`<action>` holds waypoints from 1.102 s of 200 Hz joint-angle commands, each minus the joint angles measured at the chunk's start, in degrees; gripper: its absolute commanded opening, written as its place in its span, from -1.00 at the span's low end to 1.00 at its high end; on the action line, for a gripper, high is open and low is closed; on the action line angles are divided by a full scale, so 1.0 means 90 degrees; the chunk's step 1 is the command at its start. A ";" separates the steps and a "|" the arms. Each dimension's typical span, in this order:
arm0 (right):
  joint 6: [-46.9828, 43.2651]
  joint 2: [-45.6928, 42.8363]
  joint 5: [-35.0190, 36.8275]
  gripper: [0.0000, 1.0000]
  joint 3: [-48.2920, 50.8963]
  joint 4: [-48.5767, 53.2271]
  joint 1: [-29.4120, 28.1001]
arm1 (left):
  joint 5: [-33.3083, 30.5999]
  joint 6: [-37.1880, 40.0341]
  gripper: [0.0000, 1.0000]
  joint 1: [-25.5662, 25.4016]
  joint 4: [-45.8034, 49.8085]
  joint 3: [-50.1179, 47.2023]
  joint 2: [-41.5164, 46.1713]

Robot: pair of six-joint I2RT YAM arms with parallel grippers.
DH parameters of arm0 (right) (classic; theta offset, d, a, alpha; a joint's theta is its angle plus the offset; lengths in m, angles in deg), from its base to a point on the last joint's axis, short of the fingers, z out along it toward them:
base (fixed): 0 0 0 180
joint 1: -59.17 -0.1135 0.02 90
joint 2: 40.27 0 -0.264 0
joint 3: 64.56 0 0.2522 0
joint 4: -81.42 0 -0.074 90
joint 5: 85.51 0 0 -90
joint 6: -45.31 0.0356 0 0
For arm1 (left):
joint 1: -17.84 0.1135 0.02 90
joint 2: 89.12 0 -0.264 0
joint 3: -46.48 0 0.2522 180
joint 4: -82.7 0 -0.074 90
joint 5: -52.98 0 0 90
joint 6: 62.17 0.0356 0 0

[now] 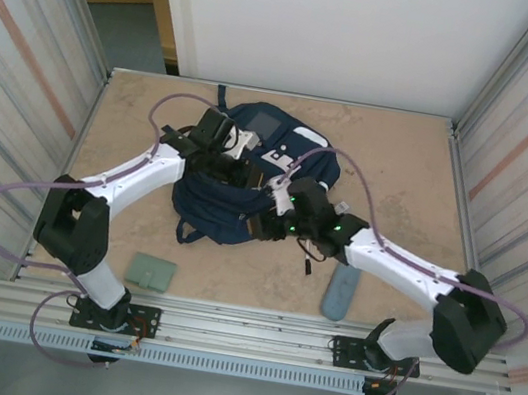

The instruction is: Pack the student bag

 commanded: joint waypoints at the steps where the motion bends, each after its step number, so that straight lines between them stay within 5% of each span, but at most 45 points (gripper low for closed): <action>1: 0.0459 -0.0628 0.1253 0.17 0.0137 0.0508 0.0266 | 0.0118 -0.0012 -0.22 0.0053 -0.0090 0.0001 0.0457; 22: 0.1409 -0.1043 0.1865 0.99 0.0235 0.0719 0.0721 | 0.0091 -0.0280 -0.09 0.0007 -0.0092 -0.0269 0.0745; 67: 0.3364 -0.0675 0.1262 0.99 -0.0477 0.1981 0.1554 | -0.0850 -0.0797 -0.05 -0.0671 0.0638 -0.1062 0.1636; 112: 0.3369 -0.0216 0.0924 0.91 -0.0619 0.1781 0.1377 | -0.1660 -0.1775 -0.08 -0.1617 0.0744 -0.1956 0.1945; 220: 0.3239 0.0357 0.1159 0.90 -0.0912 0.1705 0.0833 | -0.2324 -0.1995 -0.14 -0.1689 0.0006 -0.1947 0.1031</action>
